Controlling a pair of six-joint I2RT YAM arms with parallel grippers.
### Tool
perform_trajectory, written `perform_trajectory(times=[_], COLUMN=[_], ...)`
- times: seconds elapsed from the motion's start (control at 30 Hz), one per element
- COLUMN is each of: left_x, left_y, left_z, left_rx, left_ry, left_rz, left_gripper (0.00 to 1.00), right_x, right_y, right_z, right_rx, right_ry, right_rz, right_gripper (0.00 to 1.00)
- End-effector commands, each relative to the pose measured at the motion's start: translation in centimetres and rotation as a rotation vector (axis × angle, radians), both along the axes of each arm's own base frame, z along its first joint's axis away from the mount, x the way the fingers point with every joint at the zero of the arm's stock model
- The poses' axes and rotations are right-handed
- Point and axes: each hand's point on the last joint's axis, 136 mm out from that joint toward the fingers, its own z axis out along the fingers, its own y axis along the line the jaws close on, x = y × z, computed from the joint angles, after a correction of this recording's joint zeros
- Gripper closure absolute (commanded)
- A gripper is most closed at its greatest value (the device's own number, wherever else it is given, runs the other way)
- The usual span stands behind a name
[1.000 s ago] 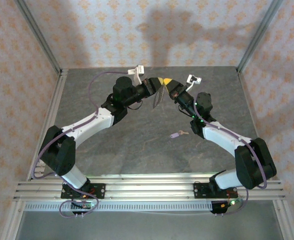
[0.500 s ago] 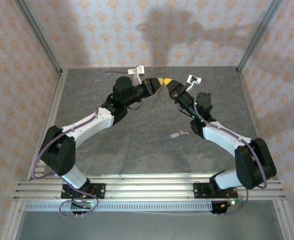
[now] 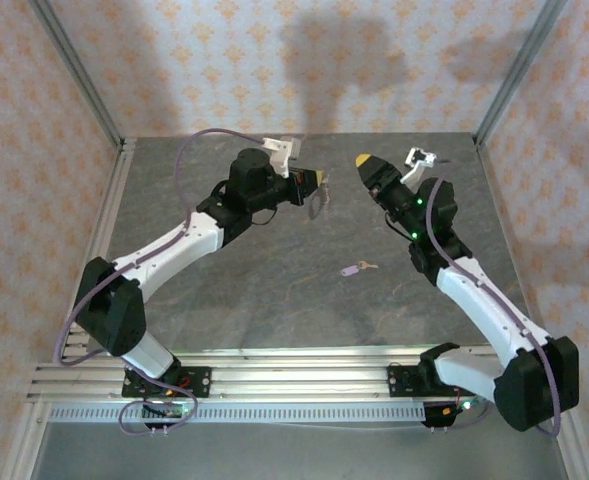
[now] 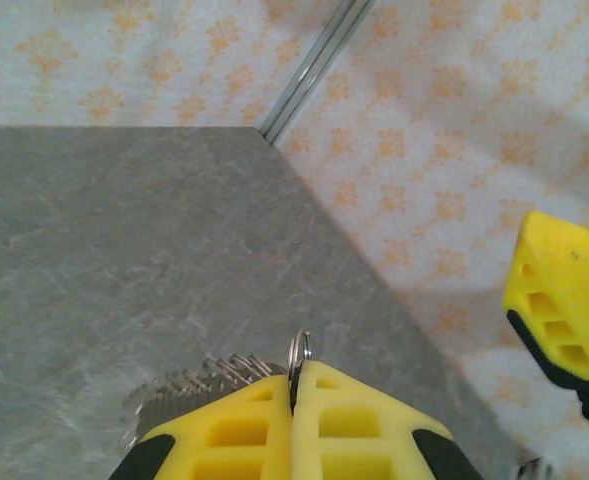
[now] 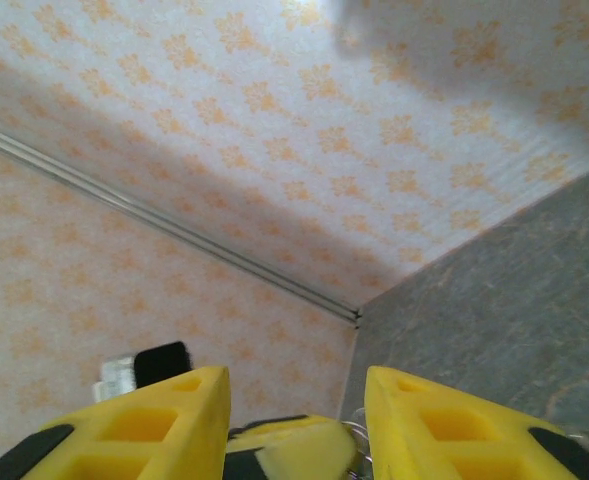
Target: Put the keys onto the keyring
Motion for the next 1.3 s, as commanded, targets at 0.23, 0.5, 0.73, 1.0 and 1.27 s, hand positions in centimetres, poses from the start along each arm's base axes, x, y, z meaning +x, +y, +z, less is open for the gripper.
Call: perform_trajectory(times=[0.23,0.5,0.73,1.0,1.27], left_x=[-2.4,-5.1,-7.0,-8.6,-9.9], left_y=[0.6,0.6,0.8,0.6,0.0], left_z=[6.7,11.9,16.6,19.4,19.6], left_rx=[-0.076,-0.192,-0.245,-0.242,-0.18], left_ry=[-0.406,-0.576,-0.689,-0.796,-0.855], left_rz=[-0.108,-0.185,-0.228,-0.256,-0.289], left_gripper=[1.0,1.0,1.0,1.0,1.0], right_x=[-0.9,-1.9,-2.2,-2.3,-2.3], right_y=[-2.6,-3.2,-3.4,-3.1,-2.9], right_z=[-8.6,-13.8,-16.0,-18.0,-18.9], right_rx=[-0.187,-0.204,-0.221,-0.243,-0.248], right_ry=[0.196,0.297,0.345,0.398,0.423], right_rz=[-0.093,-0.103,-0.112,-0.088,-0.076], right_gripper=[0.6,0.59,0.6,0.6,0.6])
